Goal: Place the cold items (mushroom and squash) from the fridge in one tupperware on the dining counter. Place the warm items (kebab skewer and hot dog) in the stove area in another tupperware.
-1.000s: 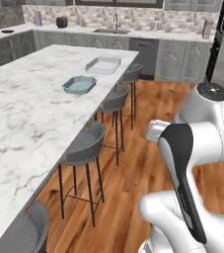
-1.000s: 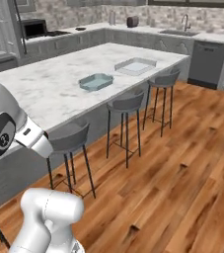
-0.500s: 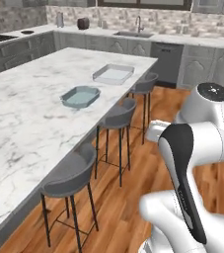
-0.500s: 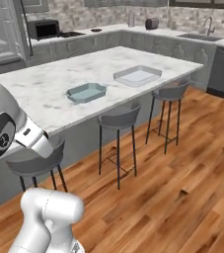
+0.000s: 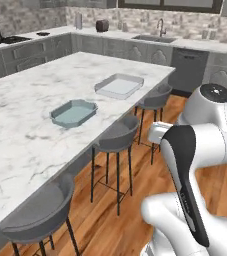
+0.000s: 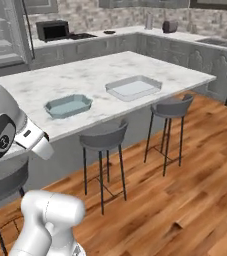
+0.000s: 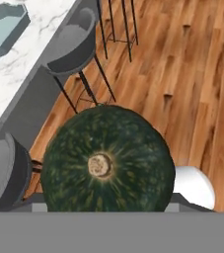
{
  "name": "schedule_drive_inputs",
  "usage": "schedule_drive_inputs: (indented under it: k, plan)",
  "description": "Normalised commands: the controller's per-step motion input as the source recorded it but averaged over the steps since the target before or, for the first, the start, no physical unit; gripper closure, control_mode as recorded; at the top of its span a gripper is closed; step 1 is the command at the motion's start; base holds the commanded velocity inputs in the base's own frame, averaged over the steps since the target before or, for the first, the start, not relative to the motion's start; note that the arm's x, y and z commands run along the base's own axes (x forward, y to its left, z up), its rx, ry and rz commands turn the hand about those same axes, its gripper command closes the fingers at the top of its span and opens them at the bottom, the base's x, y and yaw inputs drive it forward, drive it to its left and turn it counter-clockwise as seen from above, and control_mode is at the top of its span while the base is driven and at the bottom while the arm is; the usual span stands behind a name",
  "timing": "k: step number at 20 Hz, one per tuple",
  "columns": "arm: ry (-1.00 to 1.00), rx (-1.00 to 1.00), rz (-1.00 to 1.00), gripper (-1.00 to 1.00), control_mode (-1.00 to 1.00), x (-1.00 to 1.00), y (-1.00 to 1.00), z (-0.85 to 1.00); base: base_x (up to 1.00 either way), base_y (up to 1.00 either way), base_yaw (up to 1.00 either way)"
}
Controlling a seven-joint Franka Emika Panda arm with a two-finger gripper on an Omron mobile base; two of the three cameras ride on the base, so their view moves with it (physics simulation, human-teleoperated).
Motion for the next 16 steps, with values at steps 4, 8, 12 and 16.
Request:
schedule_drive_inputs:
  k: [4,8,12,16]
  plan:
    - [0.00,0.00,0.00,1.00,1.00,0.00,0.00,0.00,0.80,-0.74,0.28]
    - [0.00,0.00,0.00,1.00,1.00,0.00,0.00,0.00,0.87,-0.53,0.38]
    - [0.00,0.00,0.00,1.00,1.00,0.00,0.00,0.00,0.94,-0.30,0.50]
    - [0.00,0.00,0.00,1.00,1.00,0.00,0.00,0.00,0.96,-0.22,0.55]
